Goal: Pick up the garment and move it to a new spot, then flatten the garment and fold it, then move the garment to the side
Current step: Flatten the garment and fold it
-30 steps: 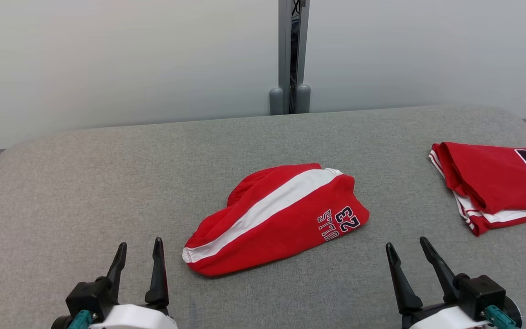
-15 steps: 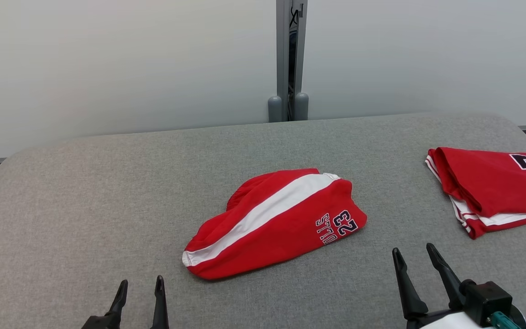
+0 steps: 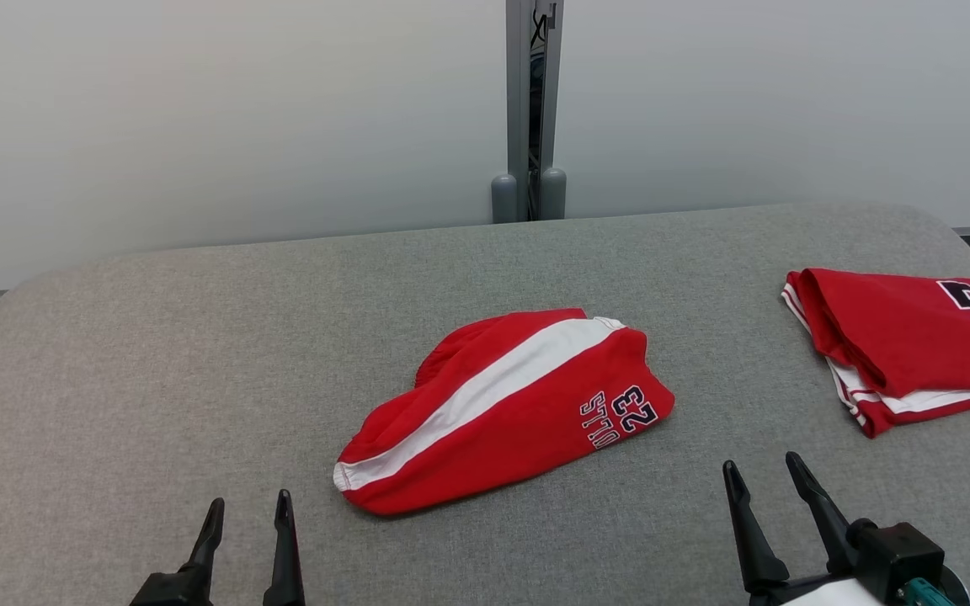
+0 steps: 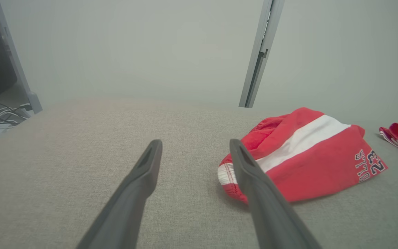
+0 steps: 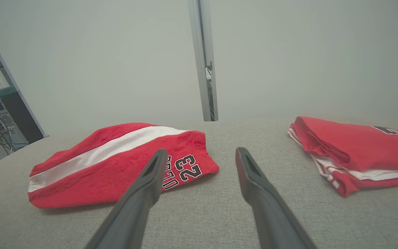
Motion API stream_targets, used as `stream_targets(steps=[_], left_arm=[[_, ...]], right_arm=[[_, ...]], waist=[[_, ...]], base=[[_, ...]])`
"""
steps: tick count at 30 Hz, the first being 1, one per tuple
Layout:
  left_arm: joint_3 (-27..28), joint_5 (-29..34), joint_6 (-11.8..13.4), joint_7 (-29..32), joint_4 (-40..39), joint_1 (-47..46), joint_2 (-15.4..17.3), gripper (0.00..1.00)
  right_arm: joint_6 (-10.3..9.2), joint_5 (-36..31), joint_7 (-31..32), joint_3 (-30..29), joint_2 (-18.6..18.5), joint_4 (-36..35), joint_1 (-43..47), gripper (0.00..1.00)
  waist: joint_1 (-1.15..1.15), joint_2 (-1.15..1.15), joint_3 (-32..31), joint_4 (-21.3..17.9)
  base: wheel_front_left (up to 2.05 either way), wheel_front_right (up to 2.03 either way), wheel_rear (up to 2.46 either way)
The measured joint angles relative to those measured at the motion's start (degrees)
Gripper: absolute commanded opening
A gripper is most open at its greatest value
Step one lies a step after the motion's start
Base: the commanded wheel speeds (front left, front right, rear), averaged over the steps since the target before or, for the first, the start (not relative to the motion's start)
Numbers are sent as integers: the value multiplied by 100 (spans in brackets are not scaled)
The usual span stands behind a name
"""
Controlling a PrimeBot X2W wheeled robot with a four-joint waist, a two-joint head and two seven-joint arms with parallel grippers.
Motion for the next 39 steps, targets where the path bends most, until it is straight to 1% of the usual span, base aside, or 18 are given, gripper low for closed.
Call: stream_targets(steps=[8, 13, 17, 20, 21, 23, 25, 28, 31, 35, 39], left_arm=[[-56, -23, 138, 0, -163, 4, -3, 100], [-135, -99, 127, 0, -32, 4, -3, 100], [-378, -291, -29, 0, 488, -122, -5, 100], [-634, -560, -244, 0, 1028, -496, -10, 100], [-704, -677, -309, 0, 1247, -621, -12, 100], [-816, -1149, -417, 0, 1627, -877, -9, 100], [-917, -1321, -460, 11, 1992, -1180, -8, 100], [-994, -1401, -493, 37, 2515, -1601, -11, 100], [-1058, -1514, -622, 77, 2955, -1937, -8, 100], [-1215, -1658, -703, 138, 3553, -2336, -10, 100], [-1335, -1855, -730, 137, 3879, -2561, -10, 100]], right_arm=[[0, 0, 0, 0, 1, -7, 4, 100], [0, -2, 0, 4, 3, -14, 5, 100], [0, 1, 0, 18, 7, -8, 4, 100], [0, 1, 0, 45, 8, 0, 0, 100], [0, 1, 0, 54, 8, 3, -3, 100], [0, 1, 0, 85, 8, 9, -12, 100], [0, 1, 0, 121, 9, 11, -44, 100], [0, 1, 0, 154, -27, 15, -82, 100], [0, -19, 0, 152, -56, 13, -92, 100], [0, -30, 0, 182, -127, 13, -107, 100], [0, -30, 0, 218, -165, 15, -143, 100]], waist=[[0, 0, -3, -7], [0, 0, 11, 0], [0, 0, 33, 10], [0, 0, 60, 10], [0, 0, 71, 8], [0, 0, 98, -2], [0, 0, 128, -22], [0, 0, 183, -63], [0, 0, 250, -97], [0, 0, 368, -153], [0, 0, 439, -193]], base=[[0, 0, 0], [0, 0, 0], [0, 0, 0], [0, 0, 0], [0, 0, 0], [0, 0, 0], [0, 0, 0], [0, 0, 0], [0, 0, 0], [0, 0, 0], [0, 0, 0]])
